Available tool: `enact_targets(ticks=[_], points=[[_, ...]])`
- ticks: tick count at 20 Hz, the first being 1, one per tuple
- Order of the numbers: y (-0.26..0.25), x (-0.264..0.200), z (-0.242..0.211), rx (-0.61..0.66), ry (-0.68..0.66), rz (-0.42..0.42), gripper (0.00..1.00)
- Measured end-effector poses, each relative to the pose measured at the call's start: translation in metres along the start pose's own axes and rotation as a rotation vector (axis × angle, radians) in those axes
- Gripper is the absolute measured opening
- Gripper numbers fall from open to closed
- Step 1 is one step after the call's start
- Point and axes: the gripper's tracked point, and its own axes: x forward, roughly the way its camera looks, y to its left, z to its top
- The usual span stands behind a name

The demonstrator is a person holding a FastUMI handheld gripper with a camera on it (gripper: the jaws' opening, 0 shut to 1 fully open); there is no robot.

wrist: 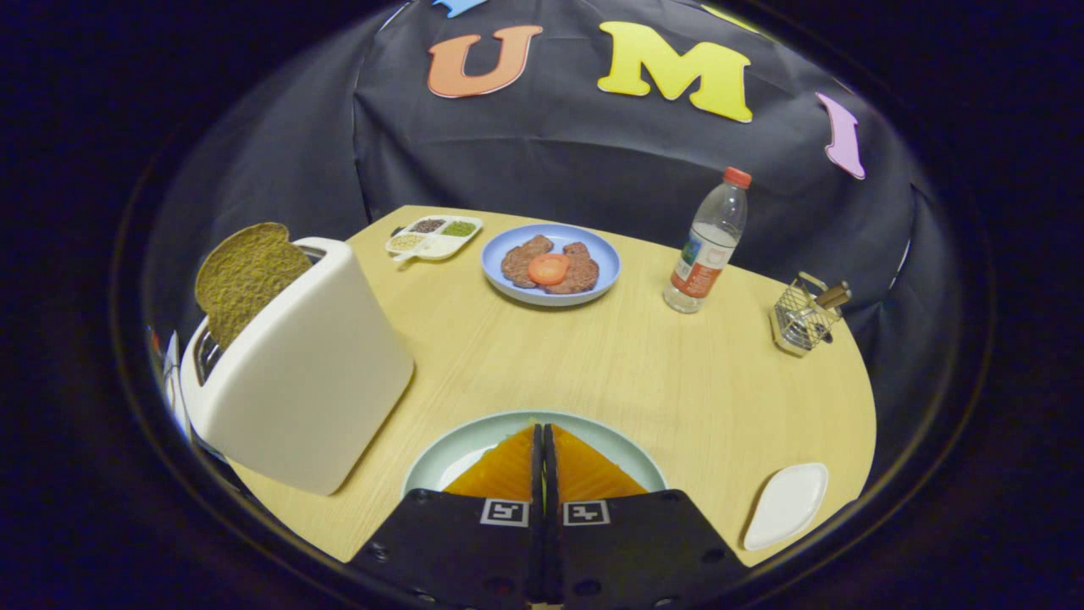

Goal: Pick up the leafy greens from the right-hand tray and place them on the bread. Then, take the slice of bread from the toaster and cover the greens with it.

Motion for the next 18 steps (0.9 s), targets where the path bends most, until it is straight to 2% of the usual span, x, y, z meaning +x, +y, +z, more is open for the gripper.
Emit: enact_targets(ticks=[4,8,10,12,15,18], points=[[0.001,0.007,-0.006,0.010,0.027,0.001,0.03],[0.004,-0.015,-0.003,0.008,-0.019,0.001,0.13],[0.007,-0.033,0.000,-0.001,-0.051,-0.004,0.31],[0.014,-0.055,0.004,-0.008,-0.087,0.003,0.36],[0.029,-0.089,0.013,-0.032,-0.142,0.016,0.67],[0.051,-0.121,0.030,-0.053,-0.206,0.049,0.74]])
